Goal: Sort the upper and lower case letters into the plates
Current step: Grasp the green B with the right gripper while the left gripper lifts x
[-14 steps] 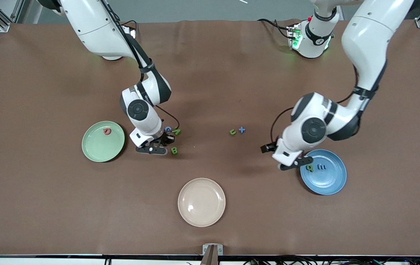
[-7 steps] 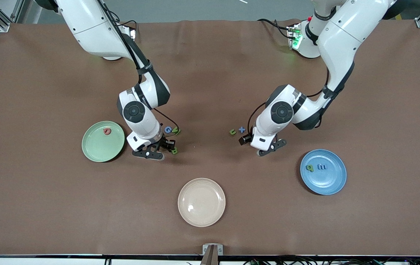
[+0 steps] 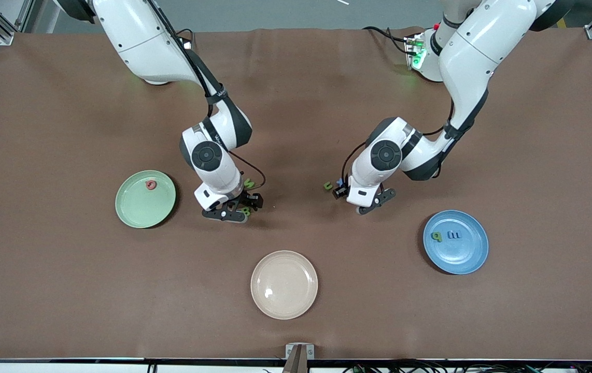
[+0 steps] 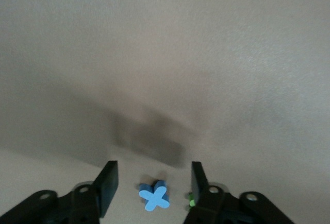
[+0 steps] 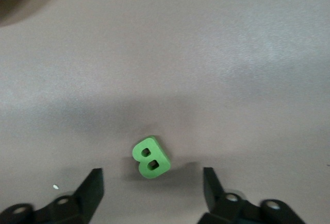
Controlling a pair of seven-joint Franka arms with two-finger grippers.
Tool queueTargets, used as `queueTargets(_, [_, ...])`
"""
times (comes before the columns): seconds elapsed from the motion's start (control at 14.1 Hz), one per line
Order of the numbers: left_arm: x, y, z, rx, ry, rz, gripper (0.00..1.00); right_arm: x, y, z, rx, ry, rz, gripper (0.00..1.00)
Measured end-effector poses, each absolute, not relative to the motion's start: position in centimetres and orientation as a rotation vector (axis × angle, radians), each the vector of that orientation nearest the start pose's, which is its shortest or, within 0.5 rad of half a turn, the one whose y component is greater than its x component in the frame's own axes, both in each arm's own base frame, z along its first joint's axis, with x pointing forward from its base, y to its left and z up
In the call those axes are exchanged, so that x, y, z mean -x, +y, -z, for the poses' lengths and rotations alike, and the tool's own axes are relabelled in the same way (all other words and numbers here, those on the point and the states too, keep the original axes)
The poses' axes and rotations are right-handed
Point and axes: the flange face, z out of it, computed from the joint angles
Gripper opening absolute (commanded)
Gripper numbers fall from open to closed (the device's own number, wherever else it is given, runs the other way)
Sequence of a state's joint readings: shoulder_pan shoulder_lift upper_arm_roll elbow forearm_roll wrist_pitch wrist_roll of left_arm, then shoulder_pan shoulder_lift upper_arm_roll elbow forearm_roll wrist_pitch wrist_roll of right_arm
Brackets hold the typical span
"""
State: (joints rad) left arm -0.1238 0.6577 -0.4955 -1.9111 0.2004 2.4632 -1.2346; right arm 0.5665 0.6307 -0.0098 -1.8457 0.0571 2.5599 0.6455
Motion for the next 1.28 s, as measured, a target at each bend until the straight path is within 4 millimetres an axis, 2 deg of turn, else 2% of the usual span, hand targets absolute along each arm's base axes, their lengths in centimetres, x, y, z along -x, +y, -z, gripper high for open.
queueTargets(0.43, [-50.8, -35.9, -17.3, 3.1, -0.859, -0.262, 0.49, -55.4, 34.7, -18.8, 3.077, 0.128, 0.096, 0.63])
queueTargets(0.64, [-50.7, -35.9, -17.3, 3.096, -0.868, -0.264, 0.49, -55.4, 34.6, -18.6, 3.092, 0.101, 0.107, 0.63])
queueTargets(0.99, [-50.1, -36.8, -17.3, 3.081, -0.9, -0.268, 0.47, -55.3, 34.6, -18.1, 3.097, 0.098, 0.099, 0.46])
queueTargets(1.28, [-49.9, -37.1, -17.3, 3.077, -0.905, -0.27, 0.36, -55.5, 34.5, -18.0, 3.098, 0.1, 0.099, 0.31])
